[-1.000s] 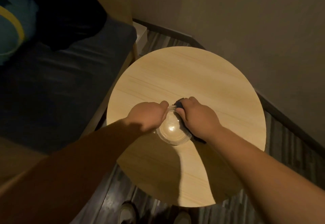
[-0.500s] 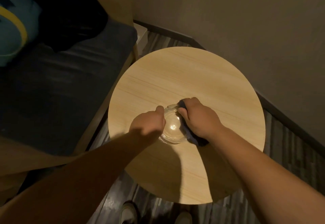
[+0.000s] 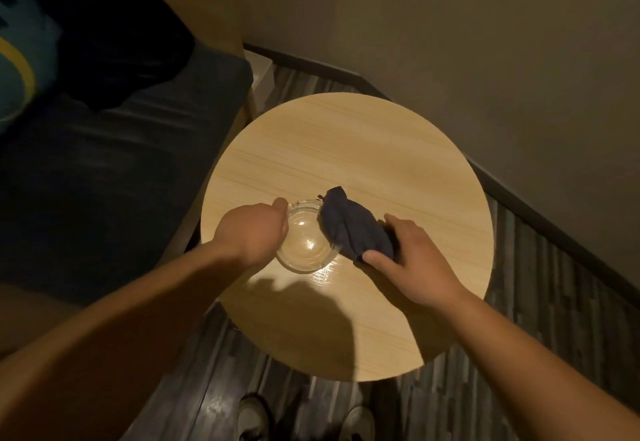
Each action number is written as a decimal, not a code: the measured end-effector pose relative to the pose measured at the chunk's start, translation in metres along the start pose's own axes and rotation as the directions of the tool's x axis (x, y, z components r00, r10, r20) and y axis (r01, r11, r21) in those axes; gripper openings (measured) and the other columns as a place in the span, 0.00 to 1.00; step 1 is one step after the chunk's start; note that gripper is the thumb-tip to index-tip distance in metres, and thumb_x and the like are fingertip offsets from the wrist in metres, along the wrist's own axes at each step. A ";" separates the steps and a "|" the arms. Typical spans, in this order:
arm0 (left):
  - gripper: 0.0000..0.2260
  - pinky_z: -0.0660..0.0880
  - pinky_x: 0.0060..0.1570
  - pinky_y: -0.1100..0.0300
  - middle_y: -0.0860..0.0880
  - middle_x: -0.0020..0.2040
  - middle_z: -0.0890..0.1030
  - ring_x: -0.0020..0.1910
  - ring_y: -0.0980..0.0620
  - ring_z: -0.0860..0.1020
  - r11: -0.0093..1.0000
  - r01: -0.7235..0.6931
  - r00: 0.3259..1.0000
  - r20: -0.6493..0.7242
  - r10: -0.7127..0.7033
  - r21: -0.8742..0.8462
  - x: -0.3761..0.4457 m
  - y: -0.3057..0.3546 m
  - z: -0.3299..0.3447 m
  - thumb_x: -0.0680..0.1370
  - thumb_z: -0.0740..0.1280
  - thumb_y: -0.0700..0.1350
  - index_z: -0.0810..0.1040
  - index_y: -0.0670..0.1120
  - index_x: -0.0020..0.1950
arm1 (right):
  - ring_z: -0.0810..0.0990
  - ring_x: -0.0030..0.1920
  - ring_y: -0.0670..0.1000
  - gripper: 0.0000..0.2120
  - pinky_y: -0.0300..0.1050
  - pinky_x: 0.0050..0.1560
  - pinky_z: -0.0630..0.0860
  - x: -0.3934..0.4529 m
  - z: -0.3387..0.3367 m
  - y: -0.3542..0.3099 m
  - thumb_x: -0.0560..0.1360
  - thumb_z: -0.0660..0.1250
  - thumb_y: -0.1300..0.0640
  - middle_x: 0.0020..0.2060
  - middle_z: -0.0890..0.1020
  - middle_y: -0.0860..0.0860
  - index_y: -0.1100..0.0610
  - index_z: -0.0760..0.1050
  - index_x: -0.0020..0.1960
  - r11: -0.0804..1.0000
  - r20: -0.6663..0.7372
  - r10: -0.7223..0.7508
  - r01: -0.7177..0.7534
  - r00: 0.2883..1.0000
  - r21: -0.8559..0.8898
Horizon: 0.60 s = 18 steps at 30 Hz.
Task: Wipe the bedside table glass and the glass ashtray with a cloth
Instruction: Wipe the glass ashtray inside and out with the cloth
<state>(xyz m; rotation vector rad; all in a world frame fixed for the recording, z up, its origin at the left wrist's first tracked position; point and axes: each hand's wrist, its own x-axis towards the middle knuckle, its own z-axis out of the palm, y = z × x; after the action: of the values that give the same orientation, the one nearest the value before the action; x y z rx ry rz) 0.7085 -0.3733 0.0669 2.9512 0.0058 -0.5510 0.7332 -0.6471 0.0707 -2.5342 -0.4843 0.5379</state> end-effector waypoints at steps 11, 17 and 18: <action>0.13 0.76 0.47 0.50 0.45 0.56 0.75 0.48 0.46 0.76 0.985 0.115 0.993 0.029 -0.112 -0.126 0.004 0.004 -0.016 0.81 0.57 0.52 0.71 0.47 0.62 | 0.72 0.53 0.53 0.13 0.41 0.48 0.66 -0.005 0.001 -0.002 0.77 0.63 0.53 0.52 0.73 0.52 0.53 0.77 0.60 0.998 -0.203 0.023 -0.034 0.979 -0.051; 0.30 0.59 0.71 0.49 0.49 0.76 0.62 0.74 0.47 0.60 0.902 -0.377 0.910 -0.264 0.319 -0.210 -0.005 0.078 -0.048 0.77 0.66 0.57 0.62 0.50 0.76 | 0.77 0.50 0.51 0.13 0.46 0.46 0.72 -0.019 -0.055 -0.009 0.77 0.62 0.53 0.52 0.80 0.49 0.50 0.73 0.62 0.992 -0.066 -0.120 0.118 0.991 -0.040; 0.33 0.56 0.73 0.49 0.50 0.77 0.61 0.76 0.49 0.58 0.873 -0.454 0.884 -0.217 0.415 -0.177 -0.003 0.092 -0.050 0.75 0.67 0.59 0.60 0.51 0.77 | 0.77 0.49 0.50 0.13 0.46 0.46 0.72 -0.022 -0.065 -0.010 0.77 0.63 0.53 0.52 0.80 0.48 0.51 0.73 0.61 0.989 -0.045 -0.140 0.138 0.989 -0.051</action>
<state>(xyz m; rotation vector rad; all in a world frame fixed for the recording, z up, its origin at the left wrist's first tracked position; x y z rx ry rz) 0.7265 -0.4571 0.1267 2.6406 -0.5329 -0.2093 0.7417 -0.6738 0.1340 -2.5283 -0.6578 0.4174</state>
